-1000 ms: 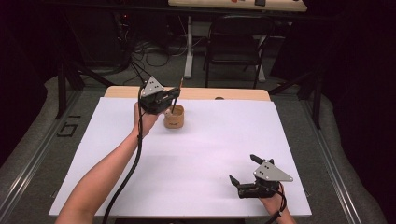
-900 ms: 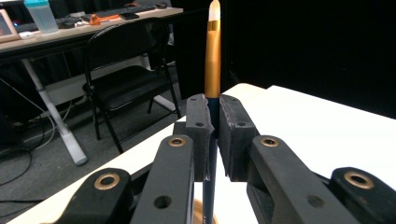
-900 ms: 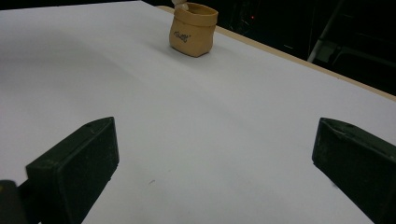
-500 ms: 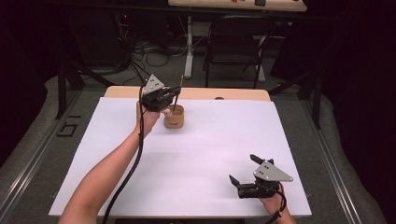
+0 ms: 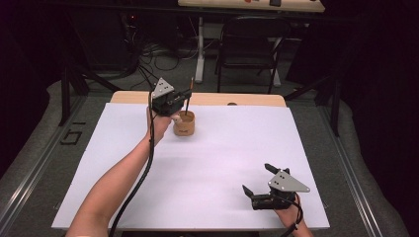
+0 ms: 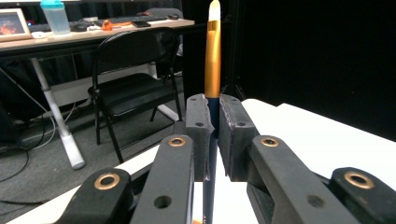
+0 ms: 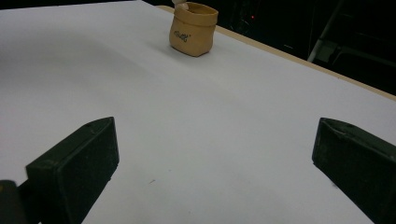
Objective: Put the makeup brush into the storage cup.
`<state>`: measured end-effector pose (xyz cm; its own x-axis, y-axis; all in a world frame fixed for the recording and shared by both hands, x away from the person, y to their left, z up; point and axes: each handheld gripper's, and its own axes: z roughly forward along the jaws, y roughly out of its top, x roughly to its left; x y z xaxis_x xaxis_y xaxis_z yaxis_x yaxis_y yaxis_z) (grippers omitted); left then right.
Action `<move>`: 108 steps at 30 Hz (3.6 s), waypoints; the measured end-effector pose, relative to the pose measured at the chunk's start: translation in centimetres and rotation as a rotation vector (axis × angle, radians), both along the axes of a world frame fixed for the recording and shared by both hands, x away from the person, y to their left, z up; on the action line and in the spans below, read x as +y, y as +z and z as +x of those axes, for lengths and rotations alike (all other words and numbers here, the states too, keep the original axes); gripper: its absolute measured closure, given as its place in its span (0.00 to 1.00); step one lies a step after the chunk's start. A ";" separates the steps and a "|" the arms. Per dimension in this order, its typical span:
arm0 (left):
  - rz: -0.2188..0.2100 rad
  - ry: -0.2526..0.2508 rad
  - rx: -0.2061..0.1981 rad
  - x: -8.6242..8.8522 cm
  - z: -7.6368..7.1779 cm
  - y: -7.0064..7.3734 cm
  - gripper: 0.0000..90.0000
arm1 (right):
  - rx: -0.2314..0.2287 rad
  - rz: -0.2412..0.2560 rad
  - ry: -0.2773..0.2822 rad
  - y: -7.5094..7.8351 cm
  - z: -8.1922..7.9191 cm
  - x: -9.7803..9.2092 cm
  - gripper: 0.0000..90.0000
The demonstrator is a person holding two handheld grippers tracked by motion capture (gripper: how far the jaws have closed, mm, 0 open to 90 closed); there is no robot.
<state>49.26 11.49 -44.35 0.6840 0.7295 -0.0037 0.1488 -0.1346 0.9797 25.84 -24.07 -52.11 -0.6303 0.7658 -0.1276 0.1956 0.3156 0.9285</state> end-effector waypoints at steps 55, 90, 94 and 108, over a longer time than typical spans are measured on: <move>0.066 0.034 0.092 -0.3 1.9 -3.0 0.79 | 0.002 -0.004 -0.001 0.0 0.0 -0.2 0.00; 0.212 -0.033 0.115 2.2 -3.6 -1.0 0.03 | 0.007 0.006 0.001 0.0 0.0 -0.2 0.00; 0.216 -0.037 0.121 2.8 -4.3 -0.9 0.02 | 0.009 0.006 -0.001 0.0 0.0 -0.2 0.00; 0.180 -0.017 0.141 5.4 -6.6 -0.9 0.00 | 0.009 0.002 -0.002 0.0 0.0 -0.1 0.00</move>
<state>42.68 16.89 -45.27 0.6981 0.7154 0.0292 0.2787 -0.3090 0.9093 25.89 -24.21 -52.11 -0.6299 0.7673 -0.1204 0.2043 0.3132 0.9275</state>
